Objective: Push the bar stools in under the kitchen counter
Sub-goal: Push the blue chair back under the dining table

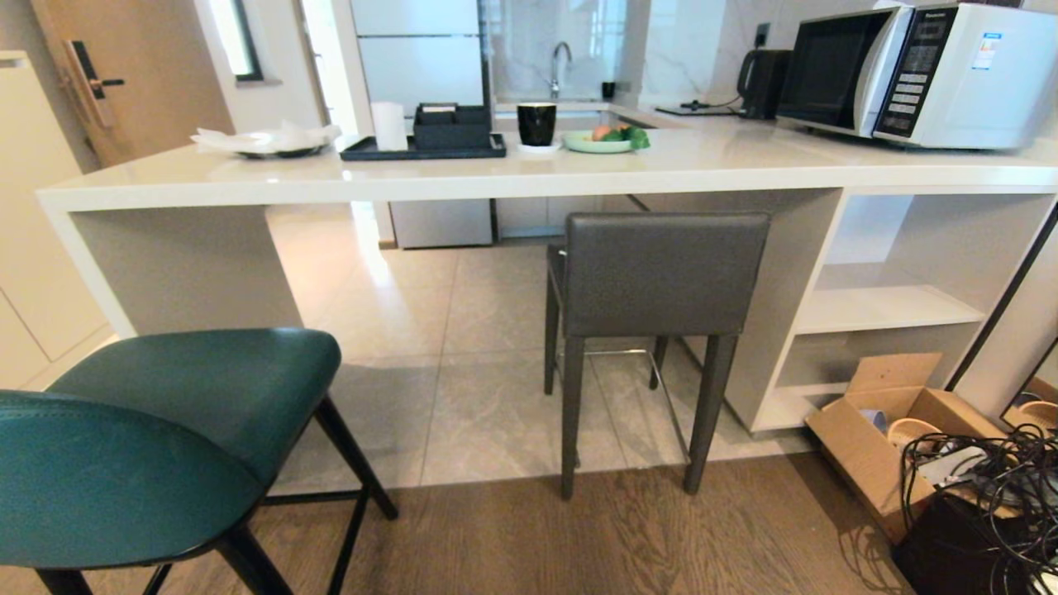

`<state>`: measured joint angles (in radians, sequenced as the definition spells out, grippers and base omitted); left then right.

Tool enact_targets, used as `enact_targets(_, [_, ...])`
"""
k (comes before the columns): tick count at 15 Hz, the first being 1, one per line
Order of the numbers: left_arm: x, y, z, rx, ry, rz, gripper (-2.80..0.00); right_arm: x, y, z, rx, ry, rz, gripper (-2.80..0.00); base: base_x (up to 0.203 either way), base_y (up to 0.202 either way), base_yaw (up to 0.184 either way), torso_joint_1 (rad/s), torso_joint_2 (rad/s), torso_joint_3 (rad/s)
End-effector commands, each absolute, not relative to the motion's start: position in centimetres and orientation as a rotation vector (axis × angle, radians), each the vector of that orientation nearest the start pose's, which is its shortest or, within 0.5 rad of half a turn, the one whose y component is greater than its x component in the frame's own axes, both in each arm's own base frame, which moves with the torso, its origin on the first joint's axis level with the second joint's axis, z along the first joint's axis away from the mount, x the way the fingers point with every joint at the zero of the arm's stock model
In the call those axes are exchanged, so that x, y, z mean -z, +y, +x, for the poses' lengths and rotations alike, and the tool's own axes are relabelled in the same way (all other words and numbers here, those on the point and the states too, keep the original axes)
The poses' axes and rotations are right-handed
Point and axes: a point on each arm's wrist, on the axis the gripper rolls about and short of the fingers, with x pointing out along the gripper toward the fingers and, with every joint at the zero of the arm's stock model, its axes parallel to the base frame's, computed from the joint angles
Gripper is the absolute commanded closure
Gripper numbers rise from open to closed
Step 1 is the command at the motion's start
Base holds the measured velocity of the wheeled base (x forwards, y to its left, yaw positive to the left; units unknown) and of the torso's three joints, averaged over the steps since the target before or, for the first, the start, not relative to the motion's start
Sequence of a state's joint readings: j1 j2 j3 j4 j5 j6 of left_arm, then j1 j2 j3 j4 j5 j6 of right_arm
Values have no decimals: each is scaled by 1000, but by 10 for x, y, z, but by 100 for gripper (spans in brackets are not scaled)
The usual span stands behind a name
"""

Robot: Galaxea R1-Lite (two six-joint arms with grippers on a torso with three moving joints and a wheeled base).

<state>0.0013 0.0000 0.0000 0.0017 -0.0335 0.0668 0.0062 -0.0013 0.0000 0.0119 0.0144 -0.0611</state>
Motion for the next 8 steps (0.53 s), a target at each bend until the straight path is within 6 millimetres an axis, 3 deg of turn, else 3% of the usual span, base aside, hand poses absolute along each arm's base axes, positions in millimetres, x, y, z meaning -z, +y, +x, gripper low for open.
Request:
enact_targets(1, [-75, -1, -23, 32, 4, 67, 0, -74, 0, -23, -20, 13, -61, 0, 0, 0, 0, 0, 0, 0])
enact_targets(6, [-75, -1, -23, 32, 4, 64, 0, -74, 0, -23, -19, 13, -61, 0, 0, 0, 0, 0, 0, 0])
enact_targets(8, [-75, -1, -23, 32, 4, 64, 0, -74, 0, -23, -18, 13, -58, 0, -1, 112, -7, 5, 2, 2])
